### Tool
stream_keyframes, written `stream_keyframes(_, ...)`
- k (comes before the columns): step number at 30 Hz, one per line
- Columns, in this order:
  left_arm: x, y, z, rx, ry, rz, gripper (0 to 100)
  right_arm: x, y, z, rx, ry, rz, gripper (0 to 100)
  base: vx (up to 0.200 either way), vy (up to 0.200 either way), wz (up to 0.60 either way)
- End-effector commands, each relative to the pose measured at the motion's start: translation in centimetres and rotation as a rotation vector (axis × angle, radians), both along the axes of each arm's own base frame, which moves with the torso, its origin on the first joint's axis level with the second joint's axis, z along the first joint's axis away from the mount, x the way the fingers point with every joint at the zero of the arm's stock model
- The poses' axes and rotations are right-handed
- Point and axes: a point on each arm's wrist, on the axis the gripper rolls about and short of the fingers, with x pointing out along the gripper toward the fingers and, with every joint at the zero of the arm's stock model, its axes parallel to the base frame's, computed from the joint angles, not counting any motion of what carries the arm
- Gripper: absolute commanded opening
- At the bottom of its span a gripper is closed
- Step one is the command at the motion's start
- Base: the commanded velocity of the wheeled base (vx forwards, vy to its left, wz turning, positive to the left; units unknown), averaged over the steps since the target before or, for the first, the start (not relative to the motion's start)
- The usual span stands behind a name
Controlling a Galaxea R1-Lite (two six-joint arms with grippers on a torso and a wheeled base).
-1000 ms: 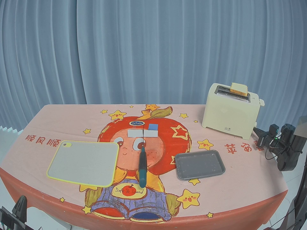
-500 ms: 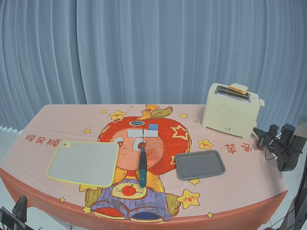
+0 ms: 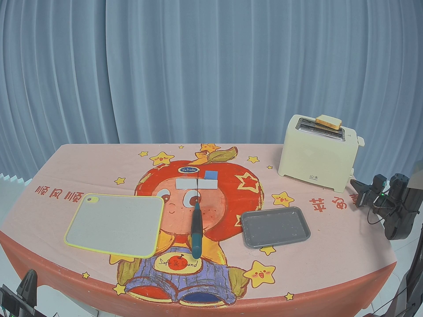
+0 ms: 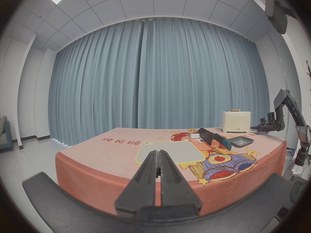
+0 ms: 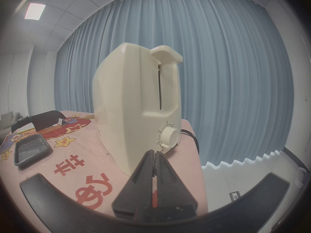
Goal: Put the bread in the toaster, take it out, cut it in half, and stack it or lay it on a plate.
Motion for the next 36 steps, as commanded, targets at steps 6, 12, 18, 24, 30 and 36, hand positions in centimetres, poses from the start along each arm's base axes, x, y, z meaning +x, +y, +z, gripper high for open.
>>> stream_keyframes(6, 0.0, 0.0, -0.5, -0.001, 0.002, 0.0, 0, -1.6, 0.2, 3.0, -0.012, -0.049, -0.009, 0, 0.0, 0.0, 0.0)
stream_keyframes(12, 0.0, 0.0, -0.5, -0.001, 0.002, 0.0, 0, -2.8, 0.1, 4.8, -0.018, -0.073, -0.021, 0, 0.0, 0.0, 0.0)
stream_keyframes(18, 0.0, 0.0, -0.5, -0.001, 0.002, 0.0, 0, -3.5, 0.0, 5.7, -0.02, -0.09, -0.028, 0, 0.0, 0.0, 0.0)
stream_keyframes(24, 0.0, 0.0, -0.5, -0.001, 0.001, 0.0, 0, -2.5, 0.3, 6.2, -0.03, -0.14, -0.004, 0, 0.0, 0.0, 0.0)
stream_keyframes(30, 0.0, 0.0, -0.5, -0.001, 0.002, 0.0, 0, -1.5, 1.0, 5.6, -0.022, -0.134, 0.017, 0, 0.0, 0.0, 0.0)
stream_keyframes(36, 0.0, 0.0, -0.5, -0.001, 0.001, 0.0, 0, 0.7, 0.8, 5.7, 0.022, -0.172, 0.022, 0, 0.0, 0.0, 0.0)
